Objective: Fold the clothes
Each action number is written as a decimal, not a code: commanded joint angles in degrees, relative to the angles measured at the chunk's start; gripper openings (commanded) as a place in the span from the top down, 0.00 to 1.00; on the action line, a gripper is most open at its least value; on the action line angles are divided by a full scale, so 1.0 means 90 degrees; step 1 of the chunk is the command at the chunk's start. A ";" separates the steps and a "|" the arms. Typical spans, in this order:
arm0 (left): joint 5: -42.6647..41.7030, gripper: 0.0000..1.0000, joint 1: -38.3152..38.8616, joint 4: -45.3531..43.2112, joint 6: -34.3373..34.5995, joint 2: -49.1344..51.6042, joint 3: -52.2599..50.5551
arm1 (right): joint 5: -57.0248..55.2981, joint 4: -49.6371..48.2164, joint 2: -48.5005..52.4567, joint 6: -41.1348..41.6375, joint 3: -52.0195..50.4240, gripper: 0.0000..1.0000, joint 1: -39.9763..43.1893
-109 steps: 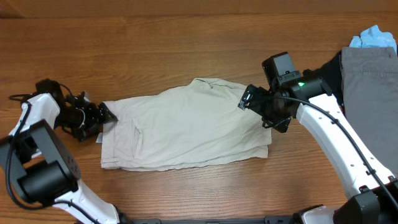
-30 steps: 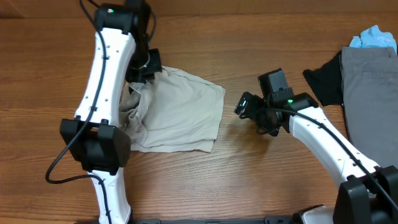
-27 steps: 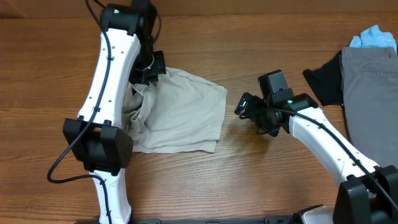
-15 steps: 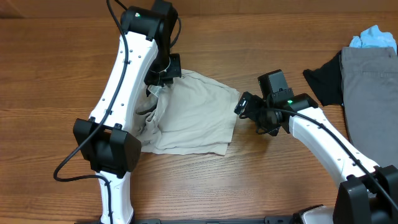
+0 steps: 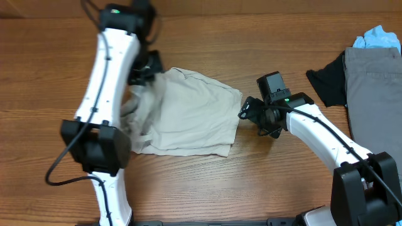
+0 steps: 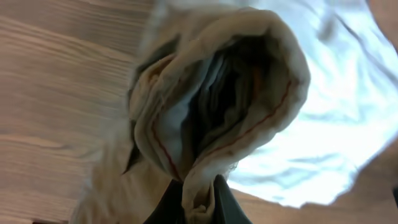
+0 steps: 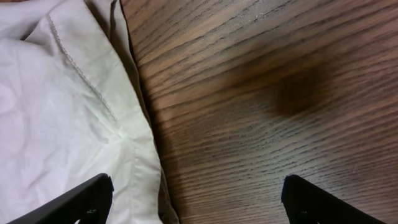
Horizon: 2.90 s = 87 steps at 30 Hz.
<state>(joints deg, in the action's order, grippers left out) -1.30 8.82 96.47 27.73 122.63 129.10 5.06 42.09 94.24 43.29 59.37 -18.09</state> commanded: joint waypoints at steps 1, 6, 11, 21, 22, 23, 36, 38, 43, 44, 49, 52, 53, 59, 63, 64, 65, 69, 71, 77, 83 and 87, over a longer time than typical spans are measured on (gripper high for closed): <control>0.0216 0.96 -0.0665 0.0039 -0.0007 -0.0287 0.0056 | -0.0102 -0.0027 -0.0002 0.0002 -0.0019 0.09 -0.0019; 0.0712 0.96 -0.1302 0.0039 -0.0022 -0.0546 0.0056 | -0.0078 -0.0027 -0.0002 0.0000 -0.0019 0.08 -0.0019; 0.0879 0.96 -0.1598 0.0039 -0.0206 -0.0850 0.0058 | -0.0032 -0.0032 -0.0002 0.0002 -0.0019 0.08 -0.0019; 0.1766 0.96 -0.1520 0.0039 -0.0316 -0.0974 0.0189 | 0.0017 -0.0051 -0.0002 0.0002 -0.0019 0.07 -0.0019; 0.1766 0.96 -0.1506 0.0039 -0.0318 -0.0974 0.0209 | 0.0017 -0.0056 -0.0002 0.0002 -0.0019 0.07 -0.0019; 0.1775 0.96 -0.1477 0.0039 -0.0321 -0.0974 0.0216 | 0.0019 -0.0063 -0.0002 0.0002 -0.0019 0.06 -0.0019; 0.1892 0.96 0.0104 0.0039 -0.0124 -0.0971 0.0449 | 0.0063 -0.0158 0.0002 0.0000 -0.0019 0.05 -0.0019; 0.2035 0.96 0.0437 0.0039 0.0041 -0.0971 0.0449 | 0.0063 -0.0158 0.0005 0.0000 -0.0019 0.05 -0.0019; 0.1923 0.96 0.1076 0.0039 0.0226 -0.0947 0.0393 | 0.0066 -0.0146 0.0005 -0.0002 -0.0019 0.04 -0.0019; 0.1875 0.96 0.1151 0.0039 0.0265 -0.0947 0.0352 | 0.0066 -0.0146 0.0005 -0.0002 -0.0019 0.04 -0.0019; 0.1644 0.96 0.1394 -0.0046 0.0403 -0.0947 0.0029 | 0.0138 -0.0153 0.0005 0.0000 -0.0019 0.04 -0.0019; 0.1316 0.91 0.1445 -0.0369 0.0403 -0.0945 -0.0262 | 0.0146 -0.0151 0.0005 0.0000 -0.0019 0.04 -0.0019; 0.1175 0.89 0.1469 -0.0493 0.0403 -0.0945 -0.0369 | 0.0177 -0.0155 0.0005 0.0002 -0.0019 0.04 -0.0019; 0.0231 0.96 0.1496 -0.1302 0.0546 -0.0945 -0.1037 | 0.0255 -0.0187 0.0010 0.0002 -0.0019 0.05 -0.0022; -0.0083 0.96 0.1639 -0.1591 0.0595 -0.0945 -0.1134 | 0.0255 -0.0214 0.0017 0.0002 -0.0019 0.05 -0.0022; -0.0100 0.96 0.1688 -0.1622 0.0614 -0.0945 -0.1134 | 0.0255 -0.0214 0.0017 0.0002 -0.0019 0.05 -0.0022; -0.0100 0.96 0.1746 -0.1654 0.0665 -0.0945 -0.1139 | 0.0255 -0.0214 0.0017 0.0002 -0.0019 0.04 -0.0022; -0.0087 0.90 0.1970 -0.1841 0.0685 -0.0945 -0.1243 | 0.0257 -0.0206 0.0017 0.0000 -0.0019 0.04 -0.0022; -0.0085 0.88 0.2076 -0.1940 0.0682 -0.0945 -0.1375 | 0.0255 -0.0189 0.0017 0.0000 -0.0019 0.04 -0.0022; -0.0075 0.86 0.2193 -0.2152 0.0682 -0.0840 -0.1741 | 0.0255 -0.0172 0.0017 0.0000 -0.0019 0.04 -0.0019; -0.0408 0.80 0.2193 -0.2310 0.0634 -0.0775 -0.2018 | 0.0253 -0.0175 0.0017 0.0000 -0.0019 0.04 -0.0019; -0.0661 0.54 0.2208 -0.2334 0.0396 -0.0746 -0.2018 | 0.0253 -0.0175 0.0017 0.0000 -0.0019 0.04 -0.0019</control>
<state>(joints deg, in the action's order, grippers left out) -4.14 28.42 75.75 32.73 116.03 110.96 7.25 40.69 94.26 43.27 59.37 -18.09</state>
